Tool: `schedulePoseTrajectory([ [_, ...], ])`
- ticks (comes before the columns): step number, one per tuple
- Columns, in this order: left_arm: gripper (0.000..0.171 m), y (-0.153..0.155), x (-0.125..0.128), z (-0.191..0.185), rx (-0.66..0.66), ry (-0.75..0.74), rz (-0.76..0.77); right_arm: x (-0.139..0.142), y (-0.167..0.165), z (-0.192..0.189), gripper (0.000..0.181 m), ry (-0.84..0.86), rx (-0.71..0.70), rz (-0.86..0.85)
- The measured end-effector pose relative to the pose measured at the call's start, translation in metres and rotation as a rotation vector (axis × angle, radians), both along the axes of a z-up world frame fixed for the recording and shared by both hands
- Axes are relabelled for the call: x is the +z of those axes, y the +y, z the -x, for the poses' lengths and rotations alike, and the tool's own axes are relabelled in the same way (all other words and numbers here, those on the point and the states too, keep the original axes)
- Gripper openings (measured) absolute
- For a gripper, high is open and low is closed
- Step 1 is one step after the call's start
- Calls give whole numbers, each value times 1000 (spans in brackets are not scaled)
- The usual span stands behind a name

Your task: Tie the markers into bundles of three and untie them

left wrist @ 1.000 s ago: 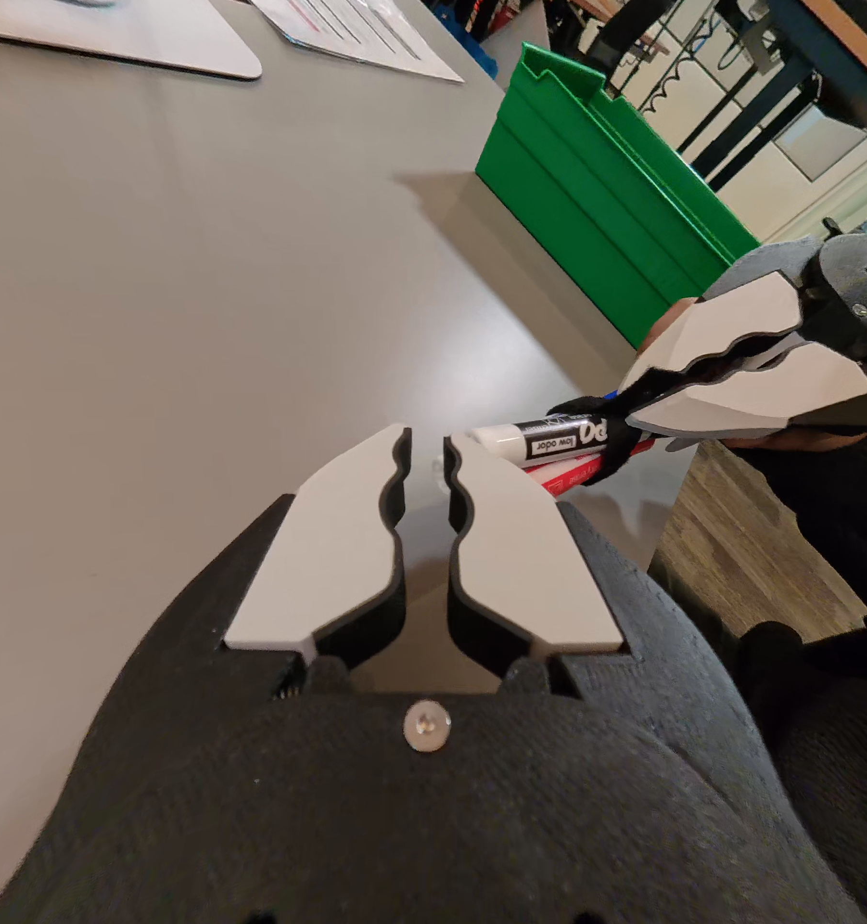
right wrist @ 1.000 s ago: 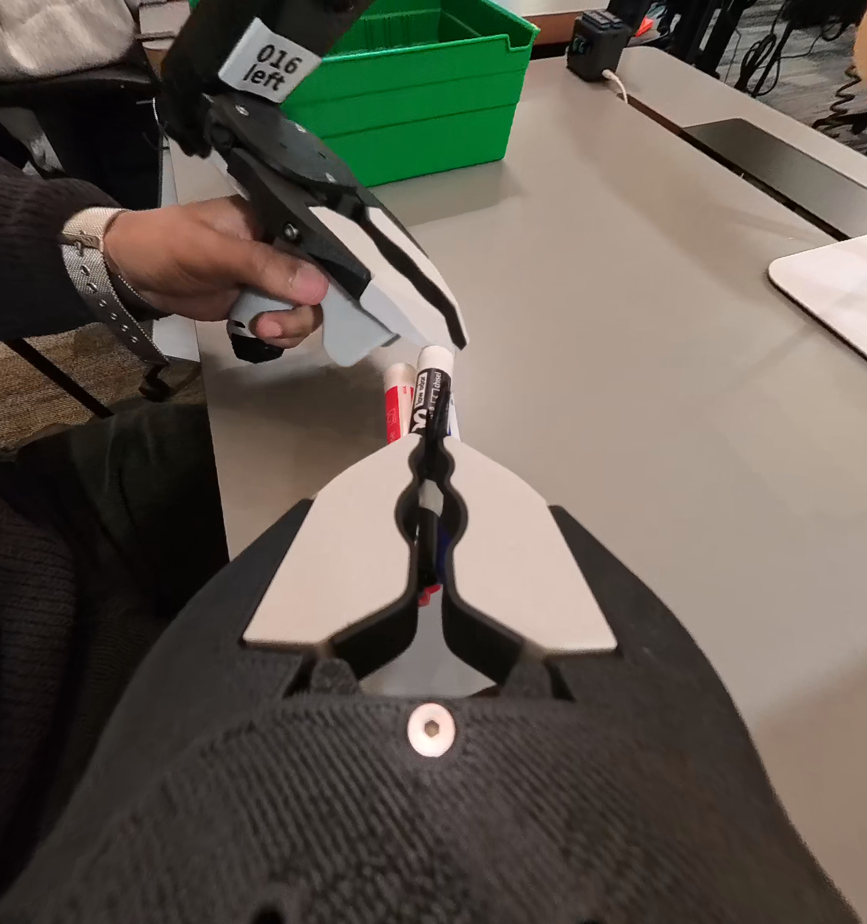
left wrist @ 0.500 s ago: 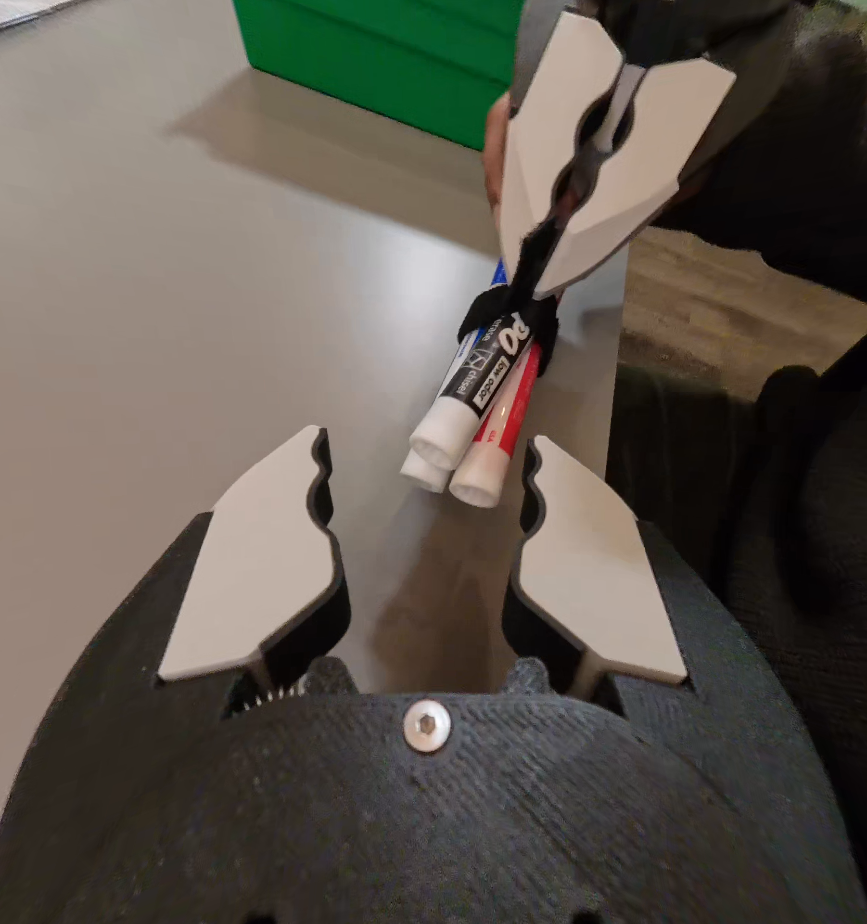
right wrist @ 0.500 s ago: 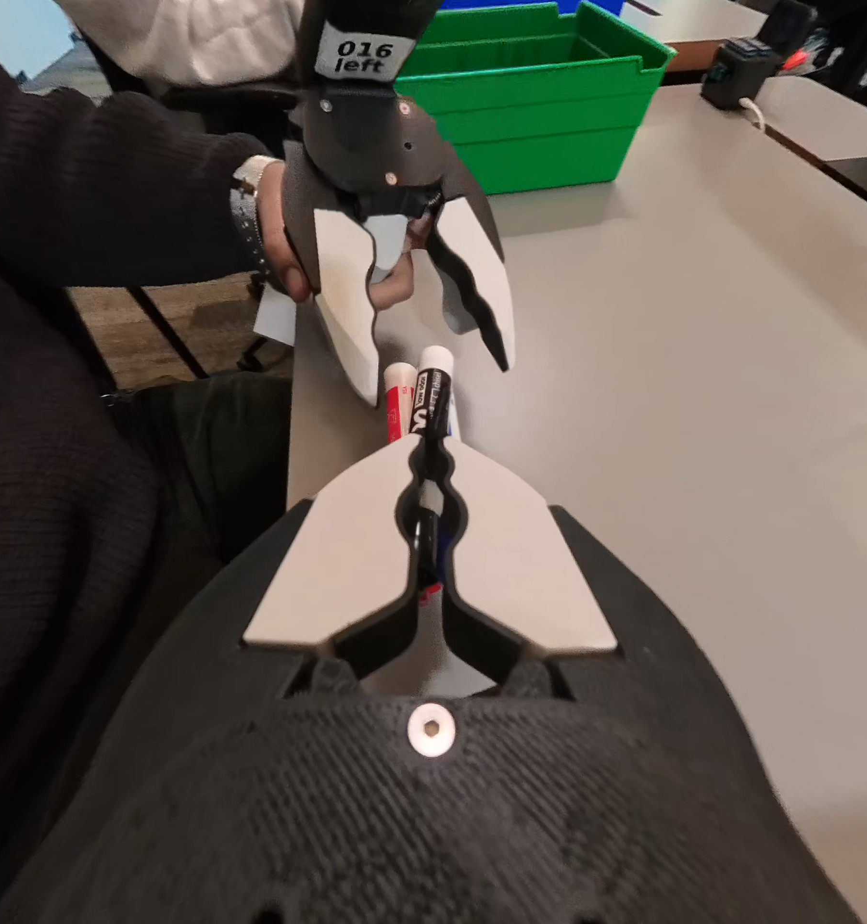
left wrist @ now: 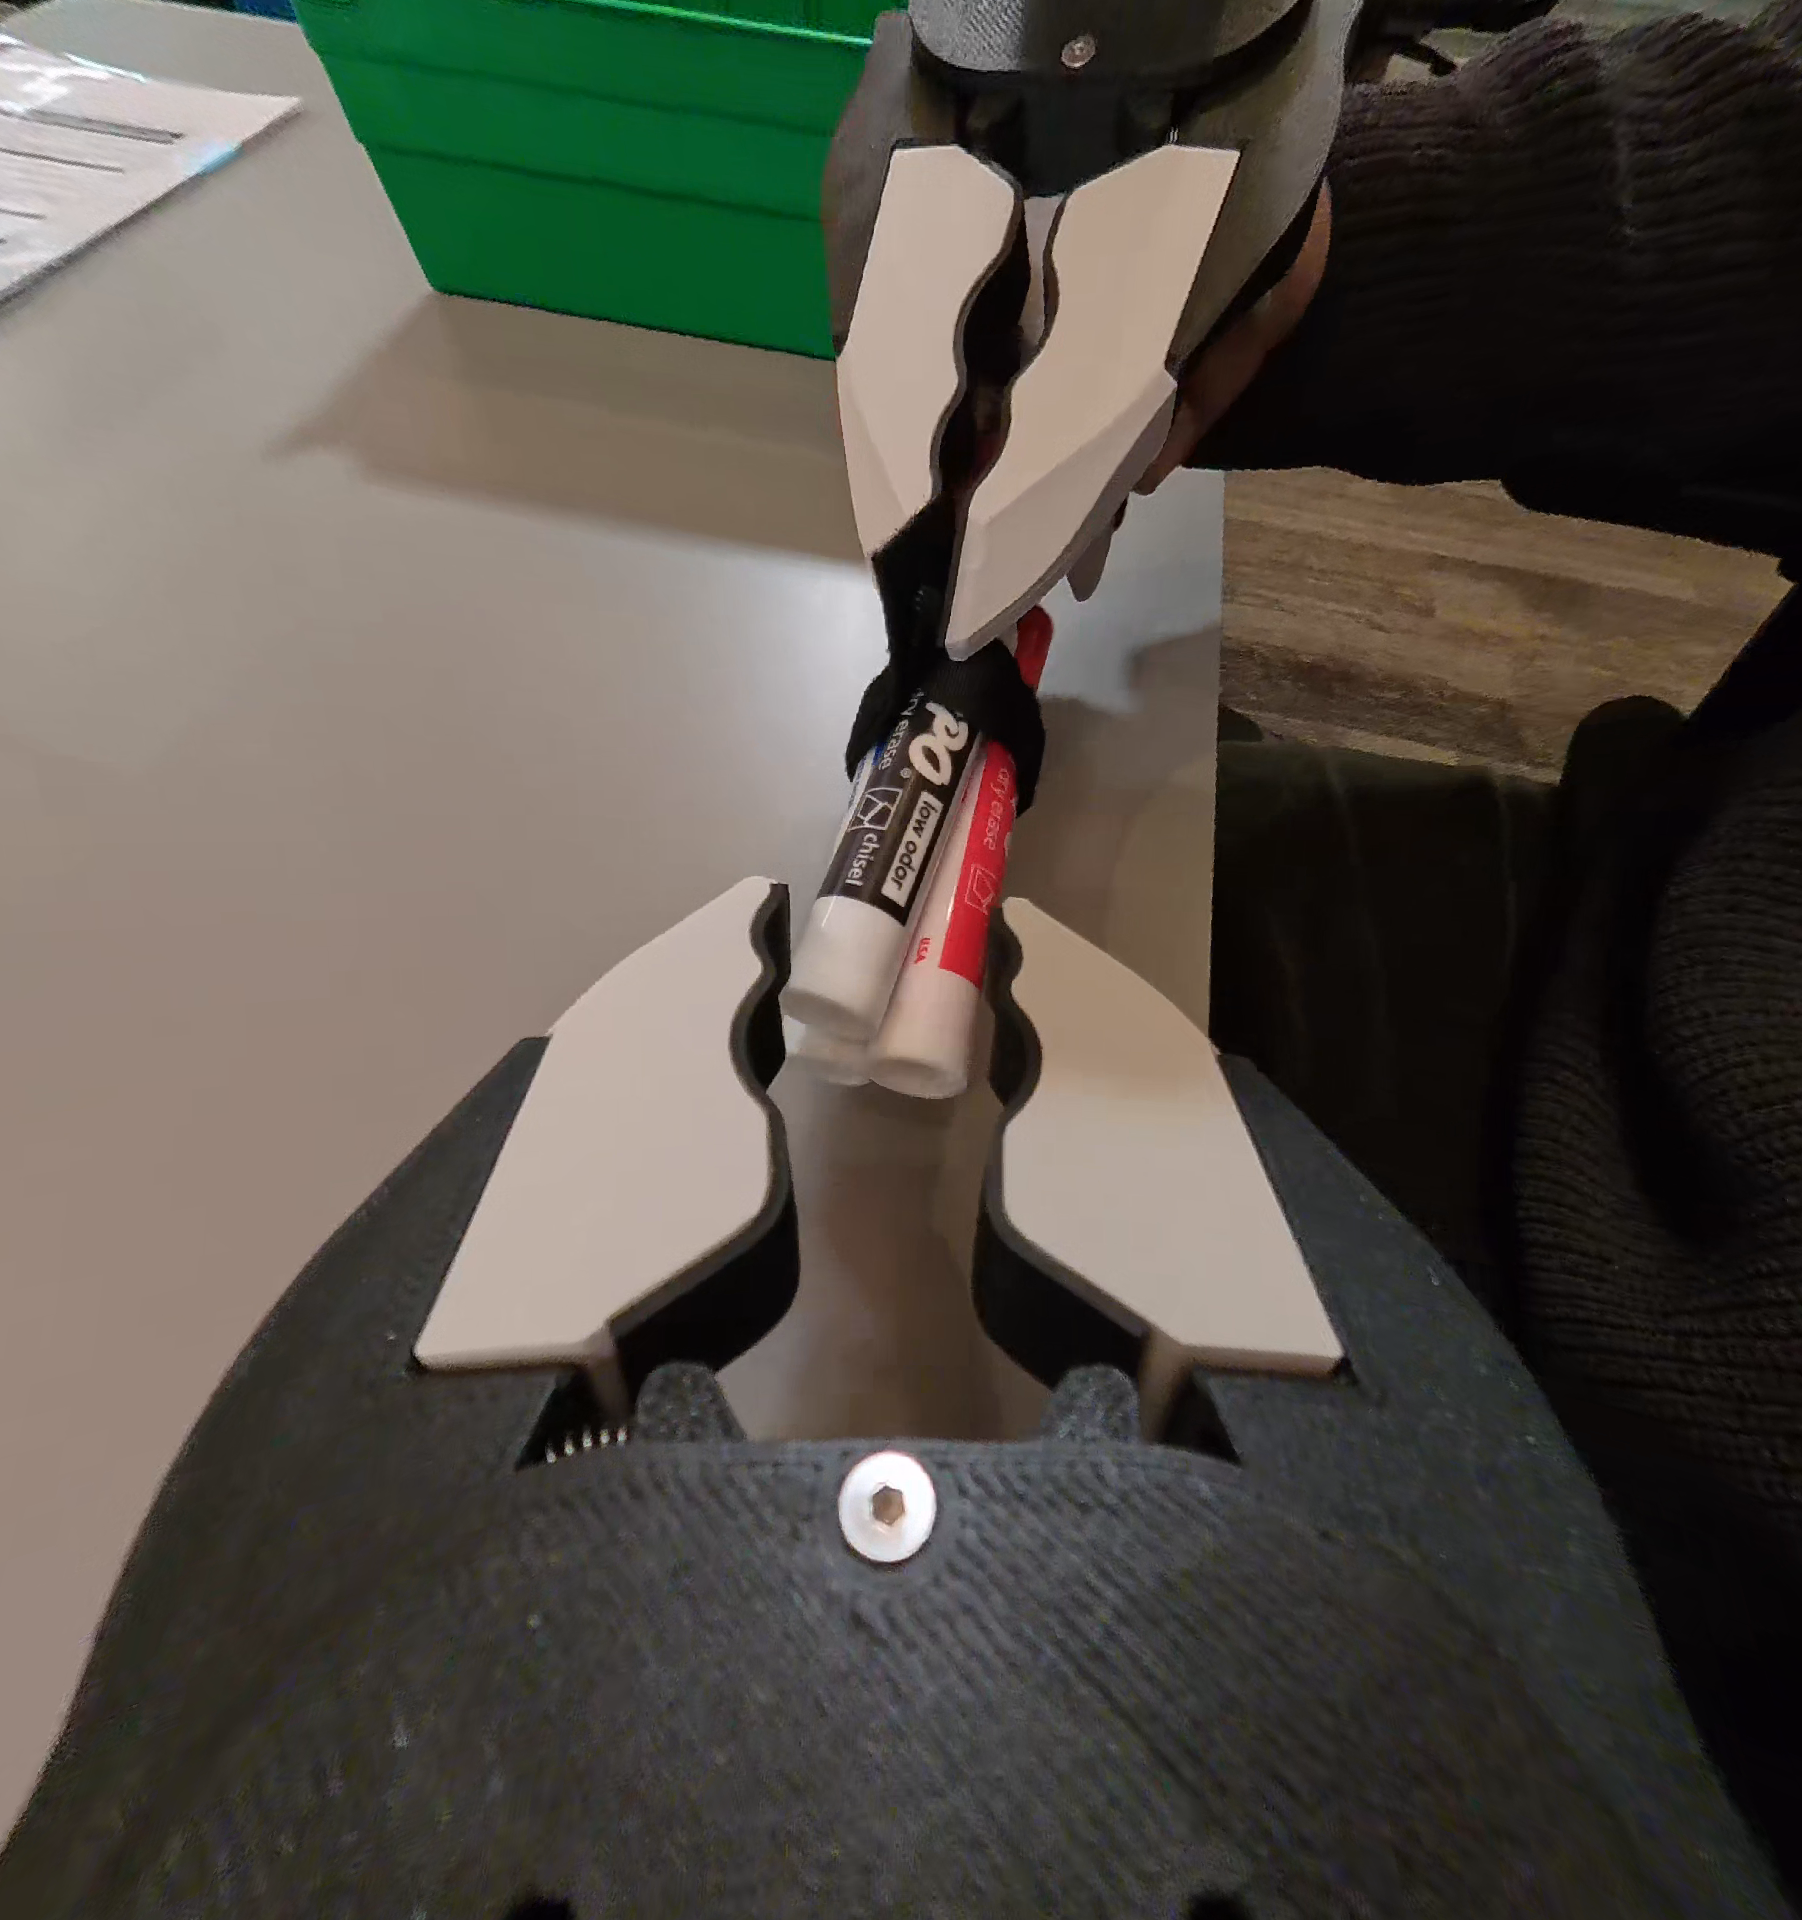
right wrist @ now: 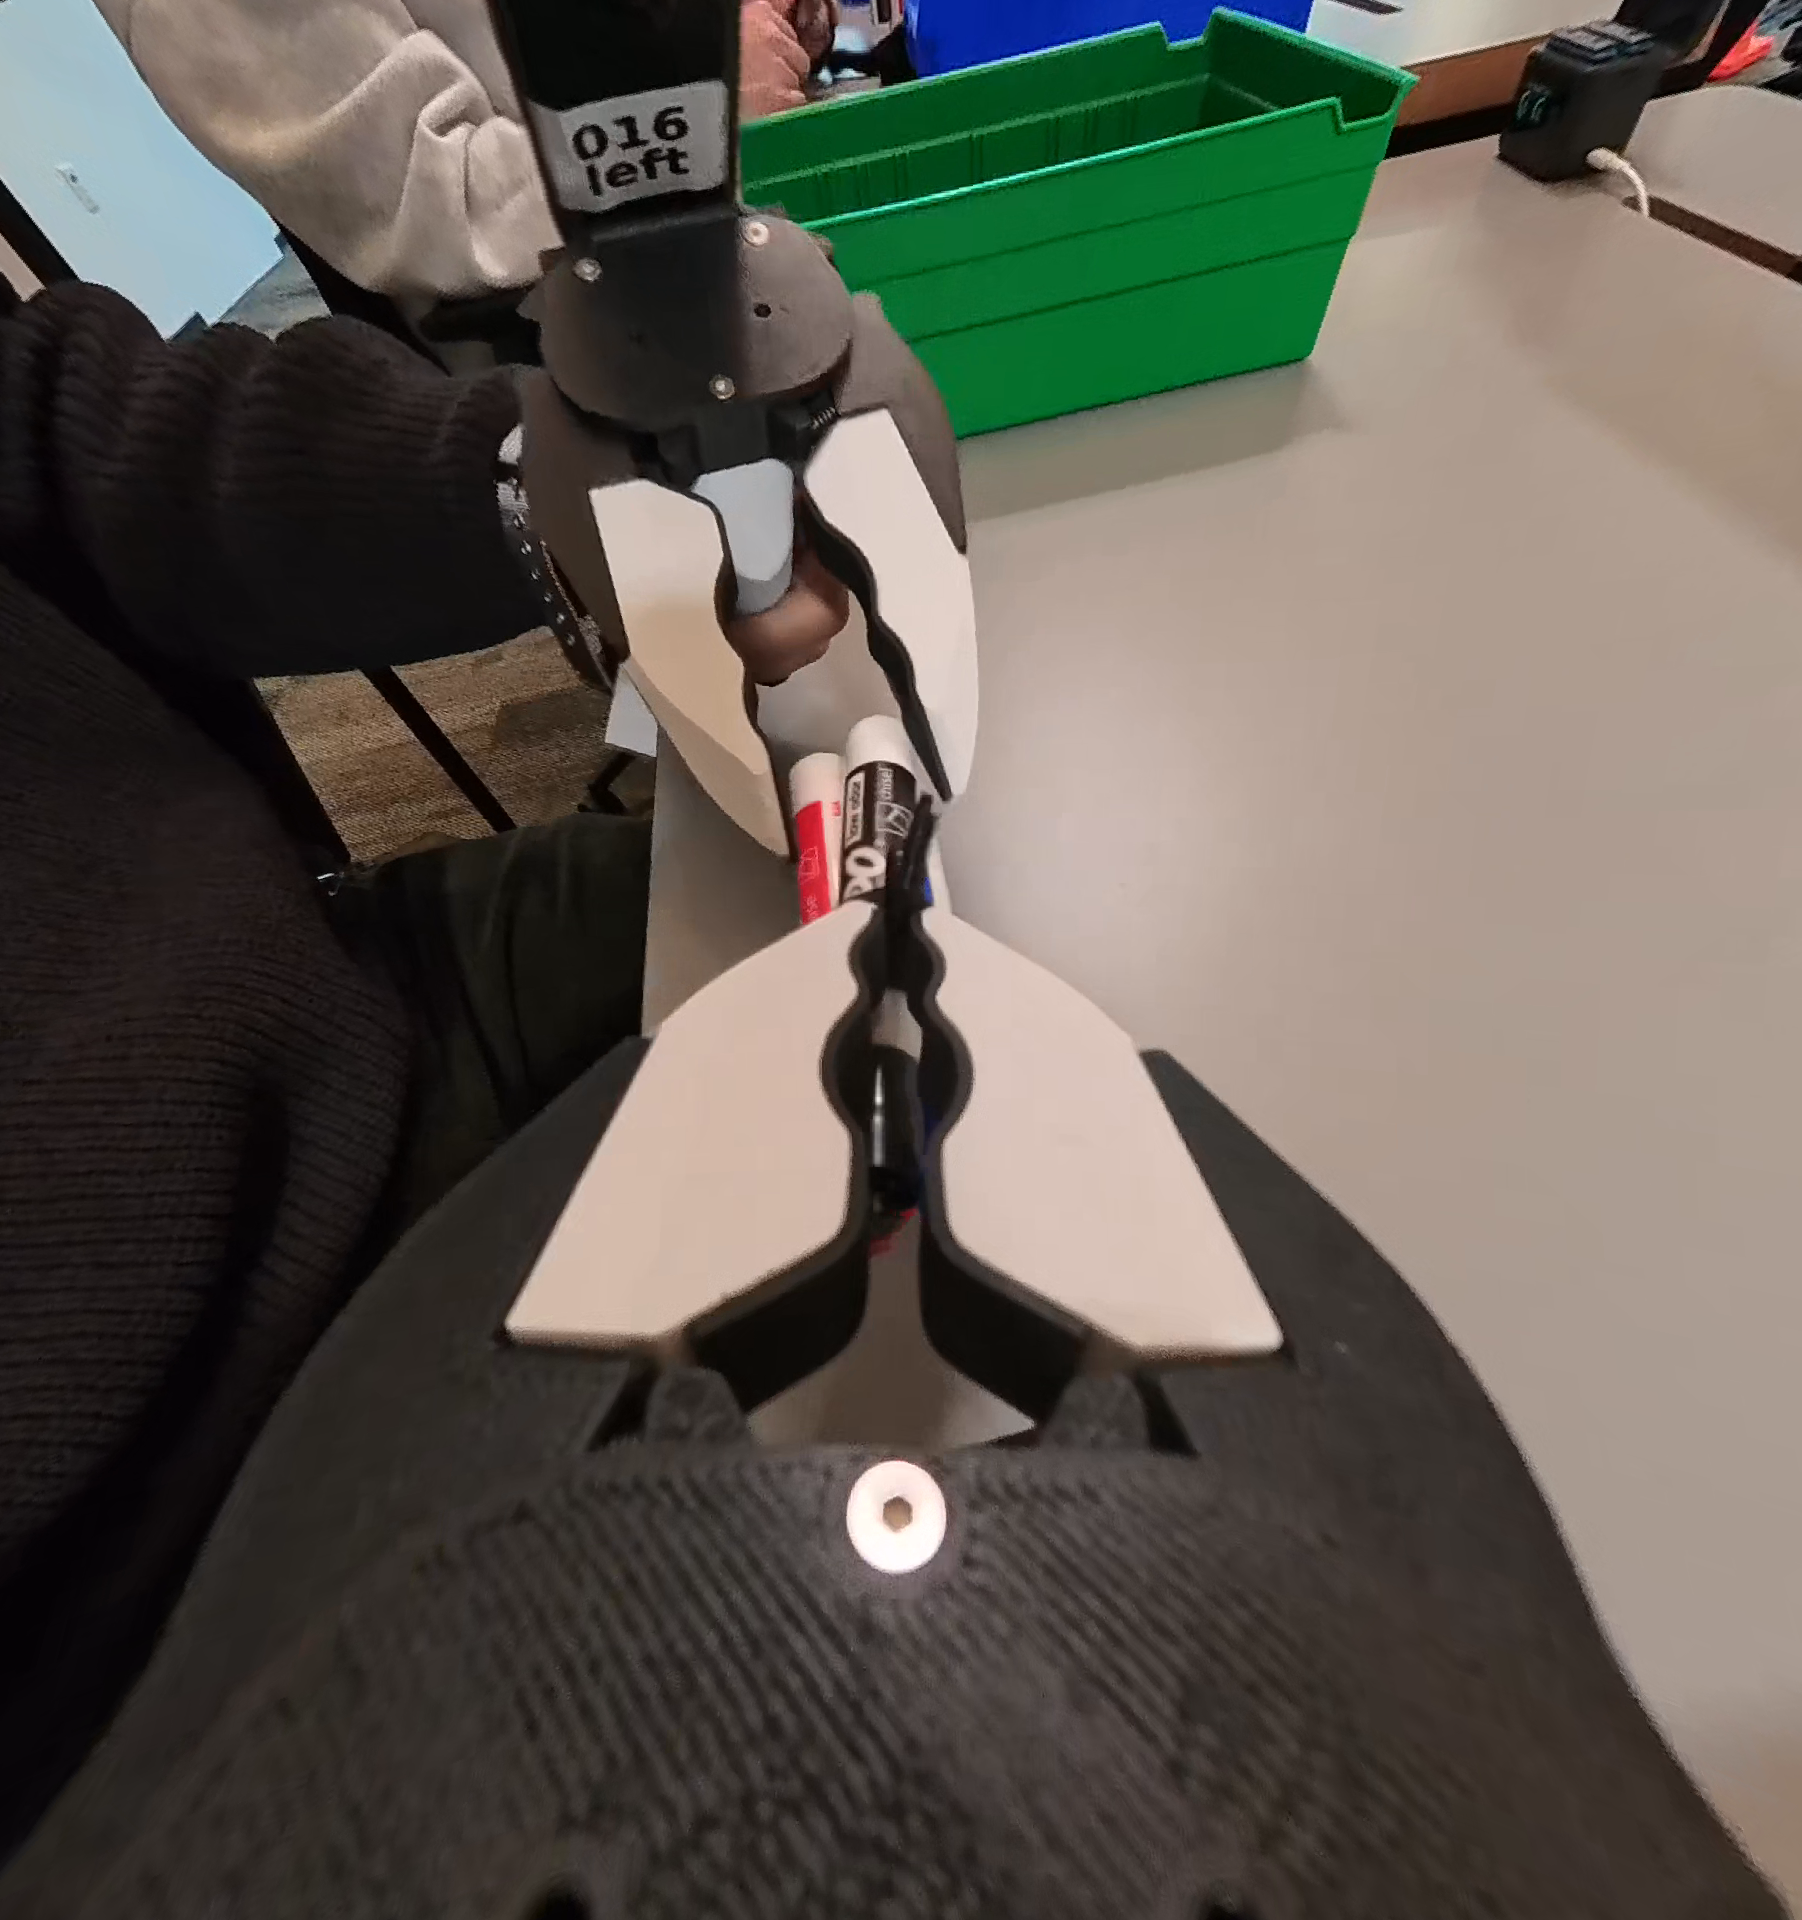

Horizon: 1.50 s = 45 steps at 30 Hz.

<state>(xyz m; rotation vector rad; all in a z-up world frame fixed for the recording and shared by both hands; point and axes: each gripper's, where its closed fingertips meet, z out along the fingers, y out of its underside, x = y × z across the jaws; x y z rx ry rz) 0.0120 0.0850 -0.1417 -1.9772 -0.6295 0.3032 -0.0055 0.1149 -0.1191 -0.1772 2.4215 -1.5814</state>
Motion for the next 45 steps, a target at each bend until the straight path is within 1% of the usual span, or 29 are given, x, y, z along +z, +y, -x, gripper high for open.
schedulePoseTrajectory([
  [2,20,-1,4,1,11,33,1,-2,0,1,3,1,-6,-8],
  [4,22,-2,5,4,36,21,-12,-2,0,3,3,-3,-10,-3],
  [5,27,-2,5,5,43,13,-19,-2,0,4,3,5,-14,-7],
  [6,35,-2,6,4,39,7,-30,-3,0,5,3,14,-19,-9],
  [9,48,-3,12,5,41,-11,-95,-2,1,9,3,18,-40,-7],
  [12,56,-8,12,5,42,-43,-131,0,3,11,3,9,-39,1],
  [17,59,-10,-8,2,26,-123,-81,3,6,10,3,-7,-15,27],
  [19,60,-5,-12,-3,-6,-152,-76,3,7,10,3,-1,-10,29],
  [22,54,-2,-10,-3,-8,-149,-78,4,8,9,3,-3,-4,35],
  [24,44,-3,-8,-2,3,-156,-95,5,8,8,3,-2,0,41],
  [28,44,-4,-6,-1,3,-178,-126,6,7,6,3,7,9,45],
  [39,44,-2,-12,-3,0,-189,-92,3,7,-2,3,97,39,31],
  [43,44,-2,-11,-2,7,-184,-106,4,7,1,3,109,21,31],
  [45,47,-4,-4,2,25,-162,-143,5,6,6,3,108,-7,37],
])
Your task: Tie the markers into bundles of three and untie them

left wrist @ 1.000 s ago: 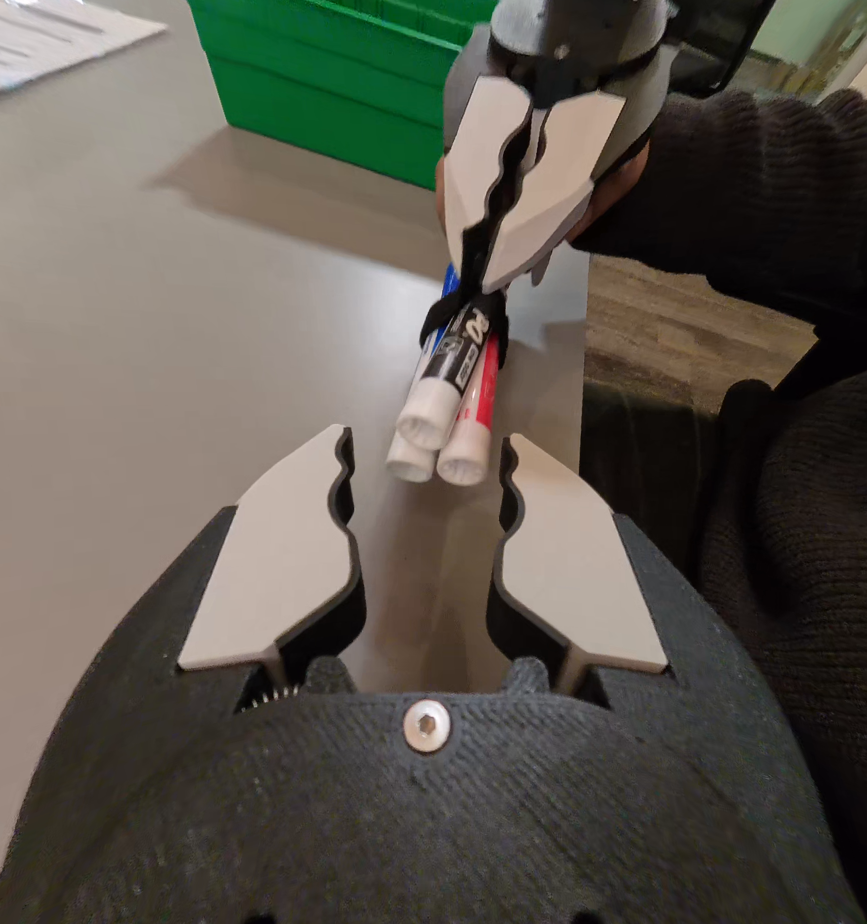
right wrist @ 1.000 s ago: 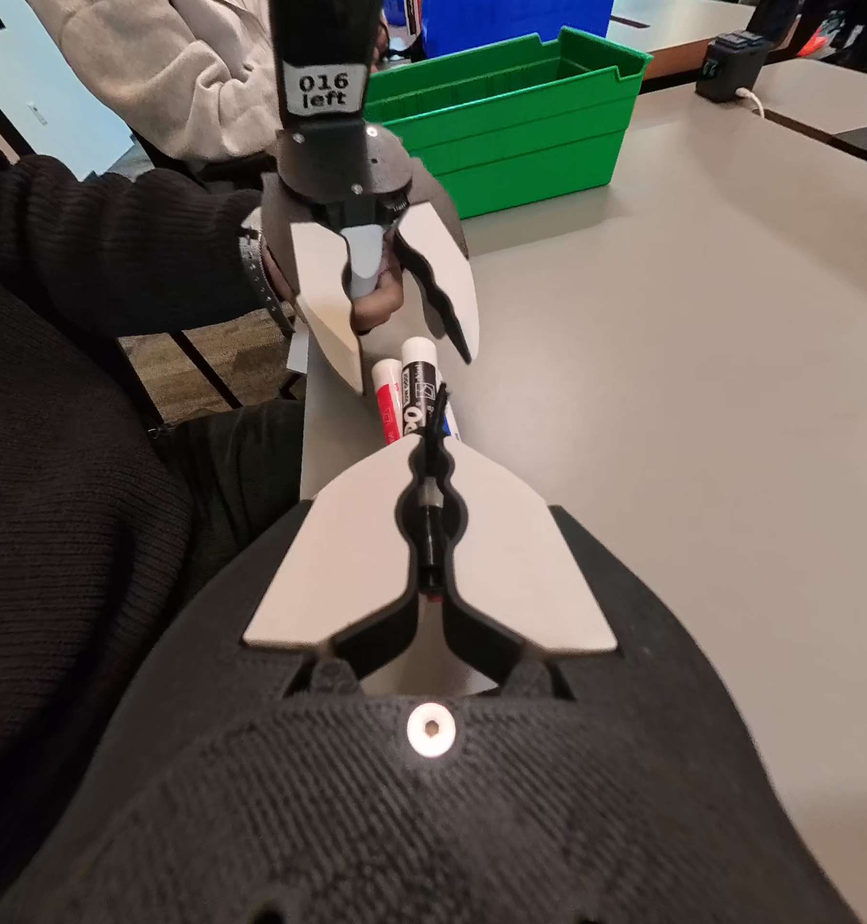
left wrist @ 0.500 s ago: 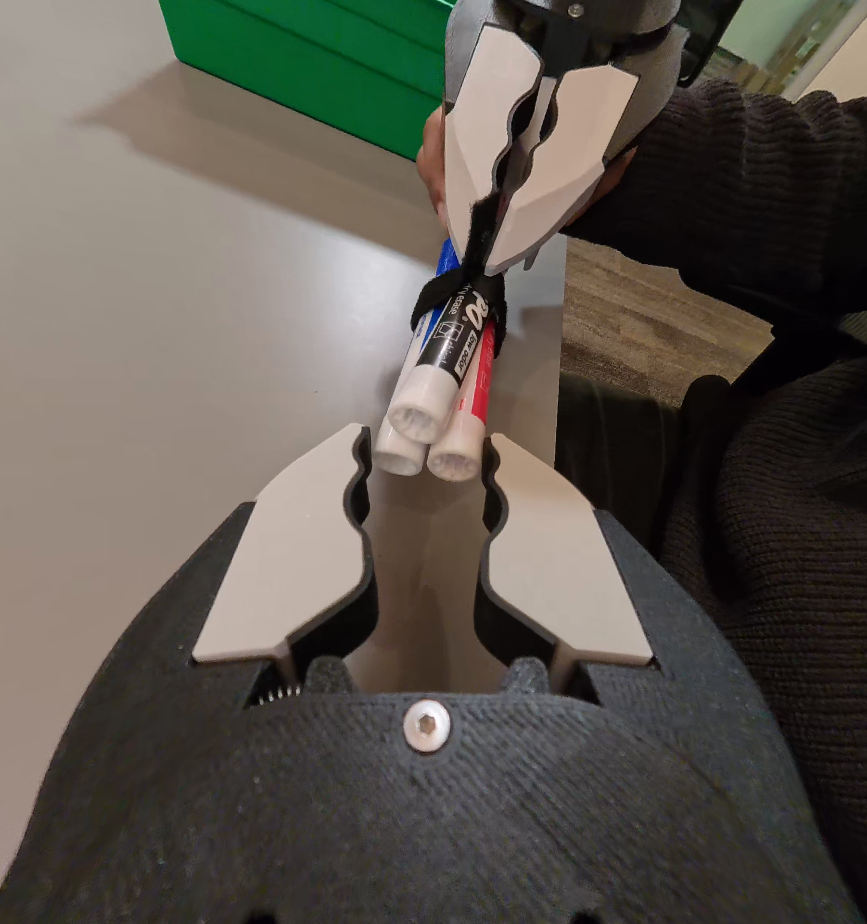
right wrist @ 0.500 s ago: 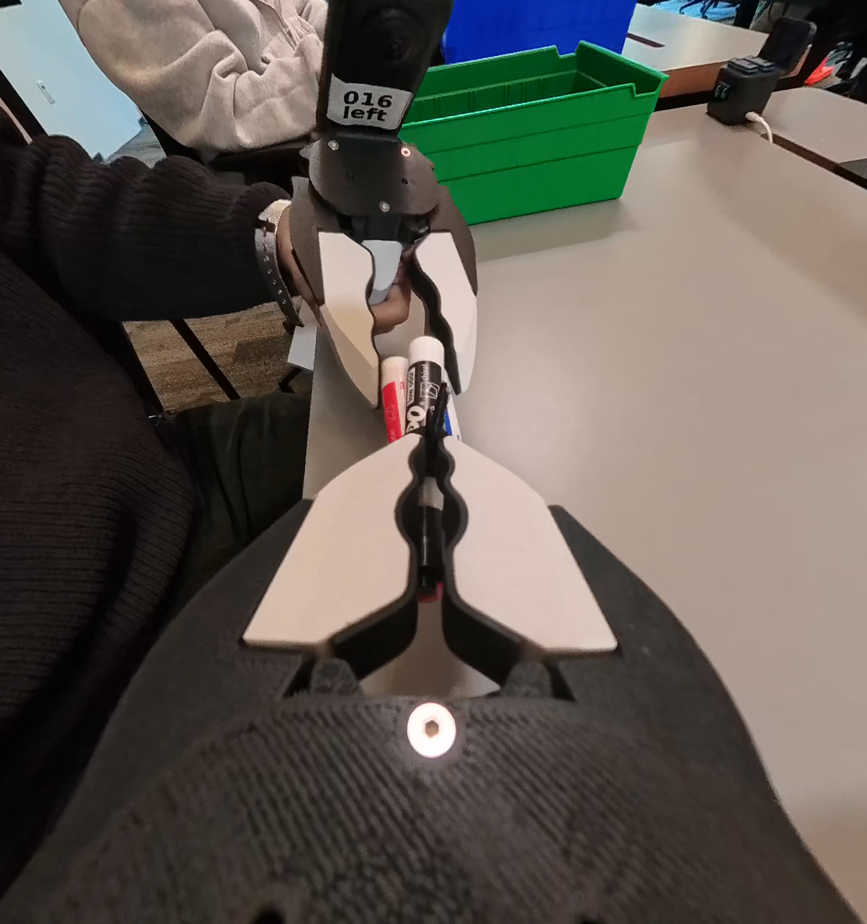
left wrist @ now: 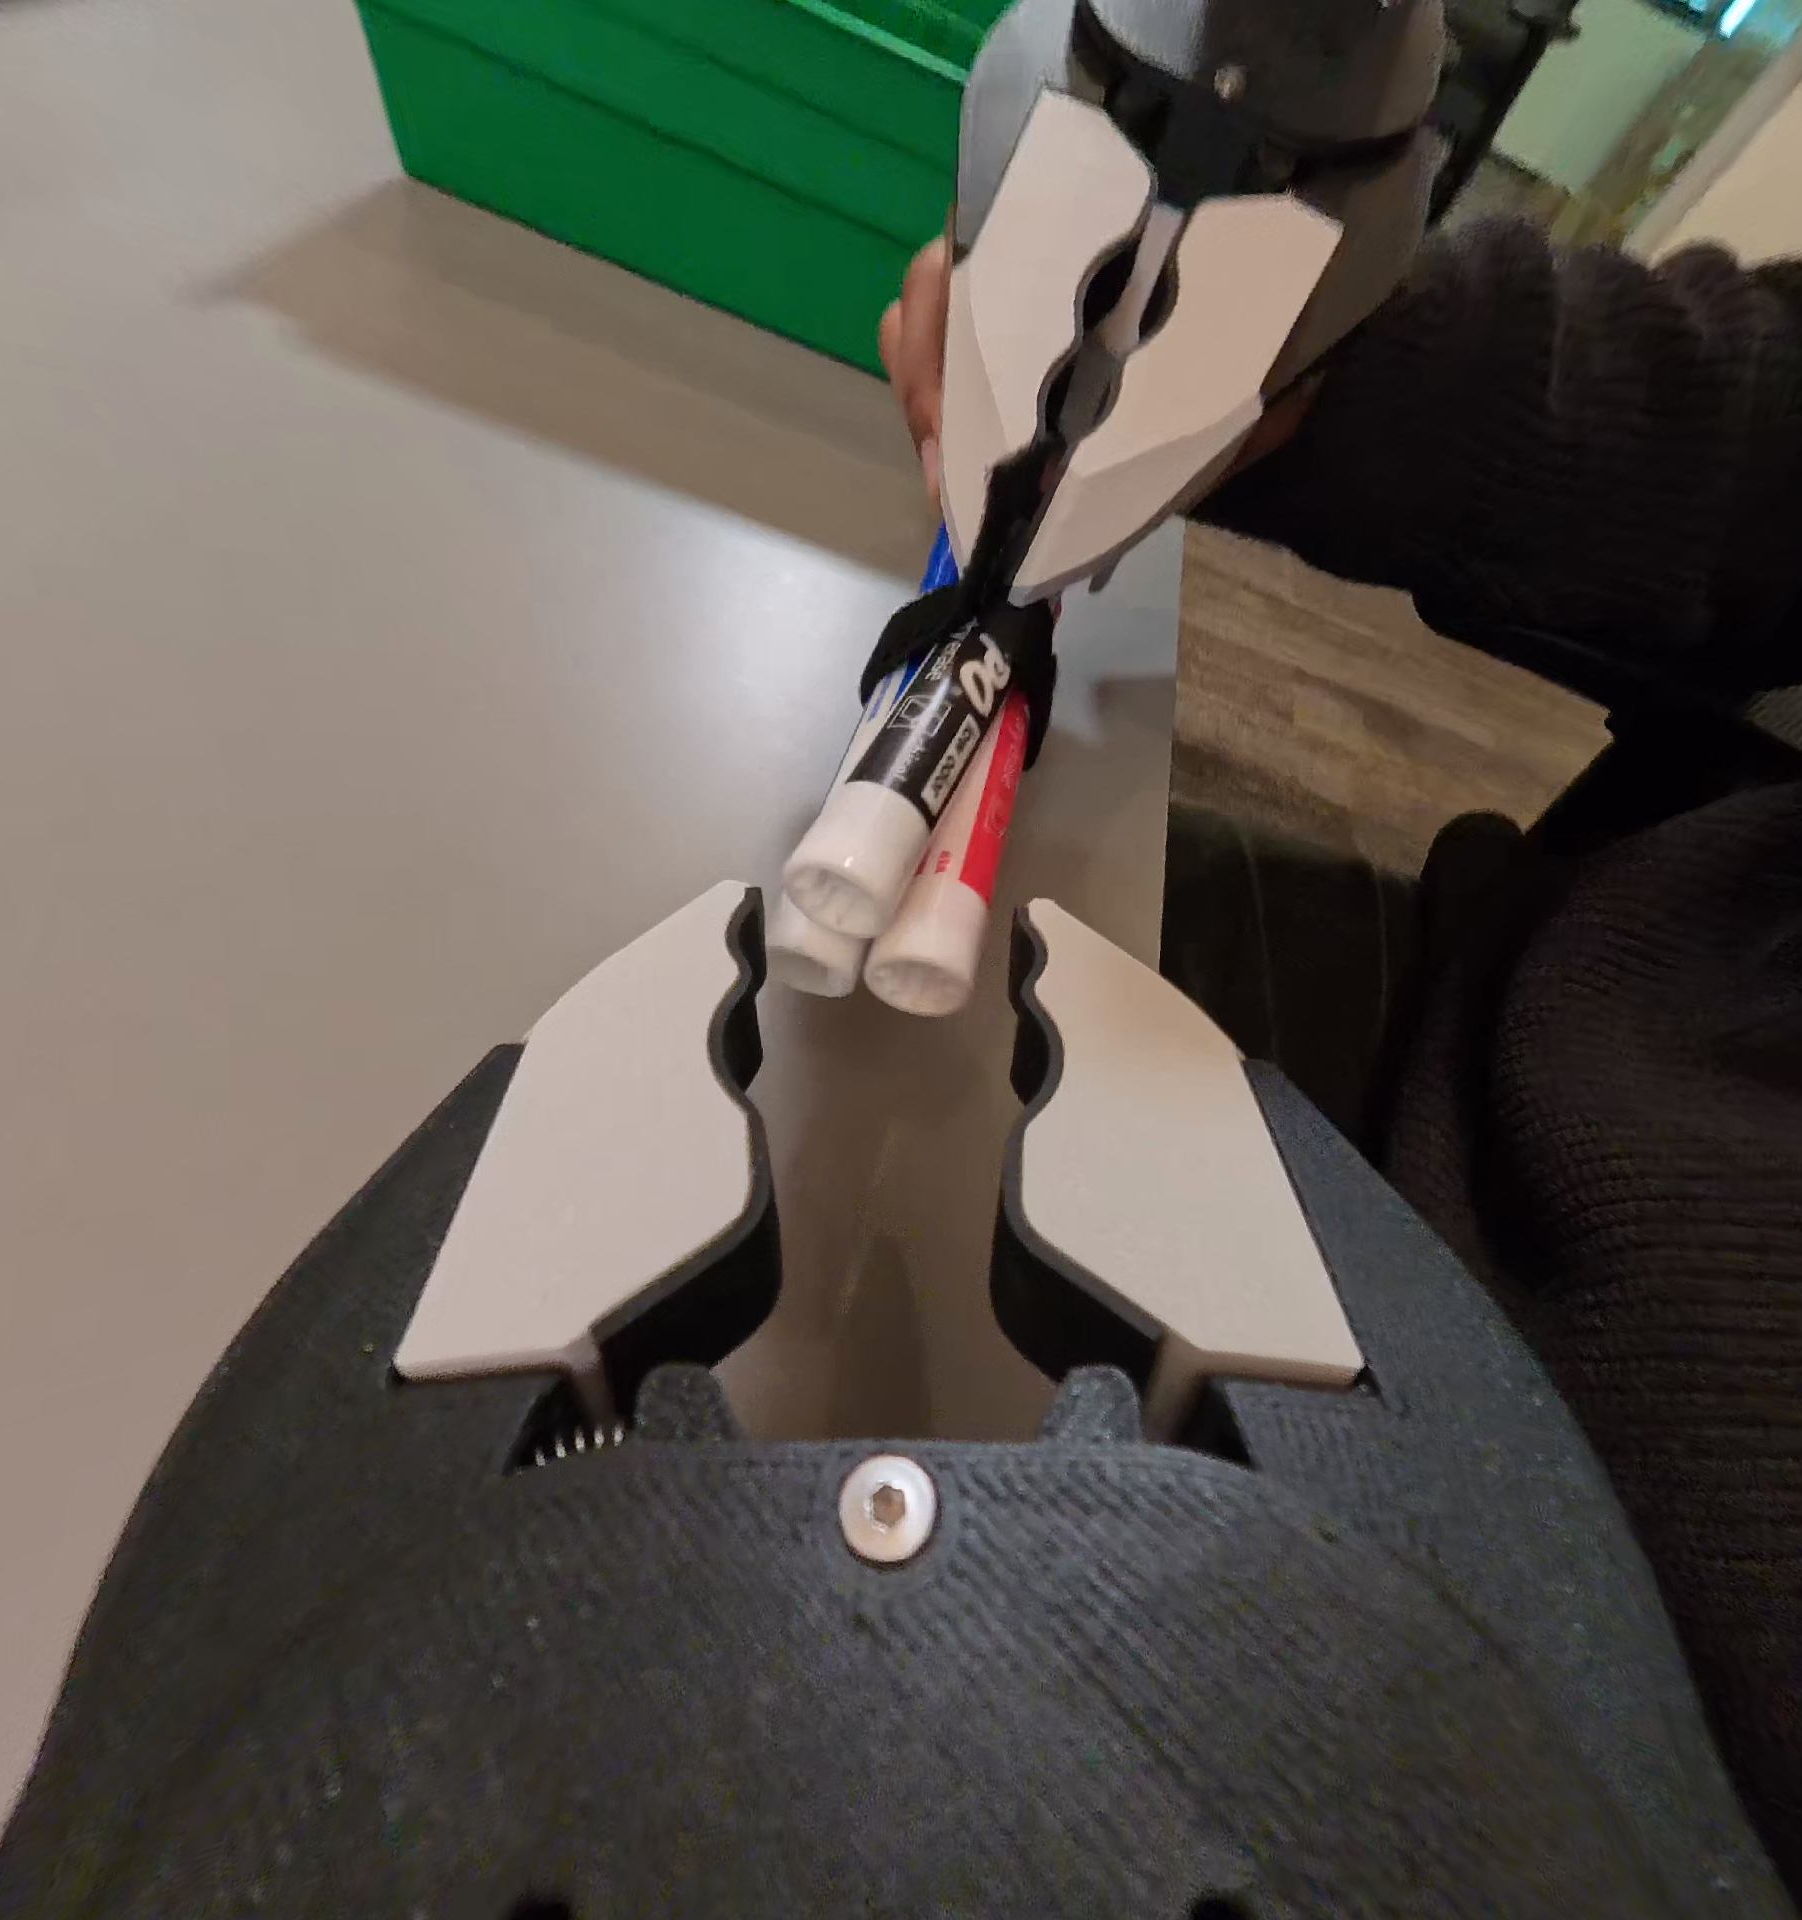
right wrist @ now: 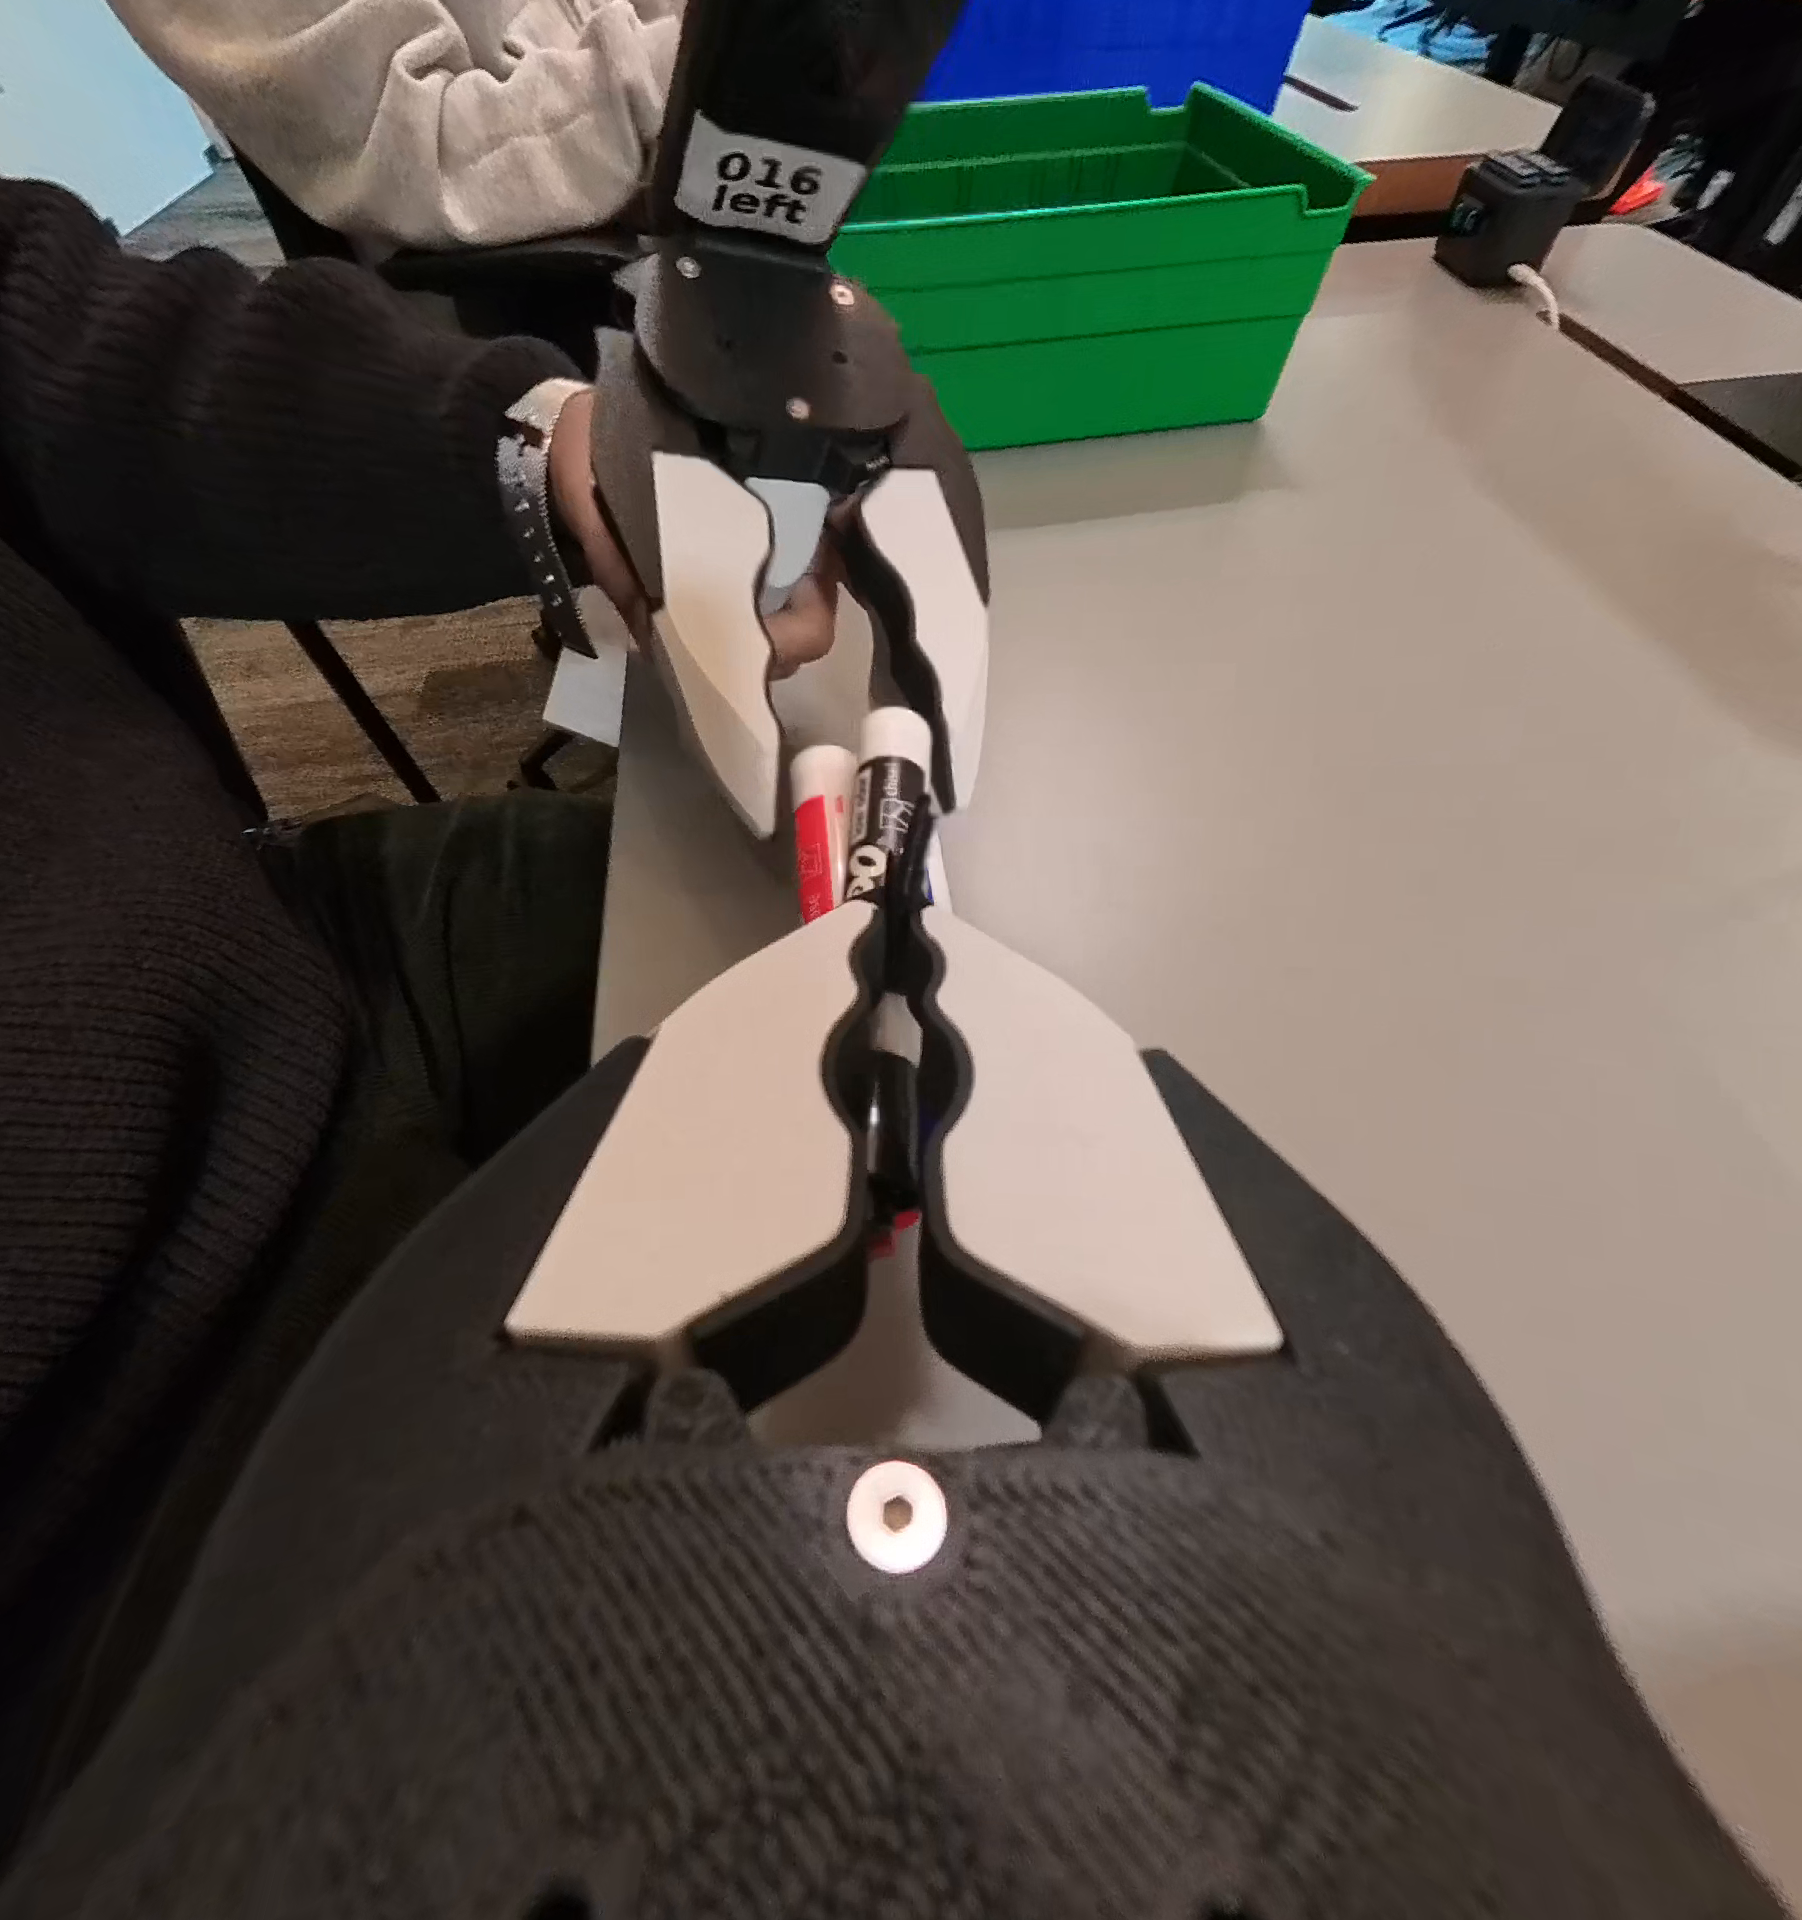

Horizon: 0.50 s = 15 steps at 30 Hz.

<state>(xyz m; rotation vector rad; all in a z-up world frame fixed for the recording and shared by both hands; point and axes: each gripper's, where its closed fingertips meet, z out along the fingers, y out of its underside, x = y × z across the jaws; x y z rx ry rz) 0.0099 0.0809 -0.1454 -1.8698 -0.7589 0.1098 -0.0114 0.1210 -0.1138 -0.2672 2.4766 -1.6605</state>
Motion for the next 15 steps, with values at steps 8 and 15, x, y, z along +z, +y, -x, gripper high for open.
schedulePoseTrajectory([
  [8,51,-15,13,19,137,81,-36,2,1,32,3,-121,-173,6],
  [15,51,-4,5,16,108,92,20,2,2,34,3,-112,-199,-6],
])
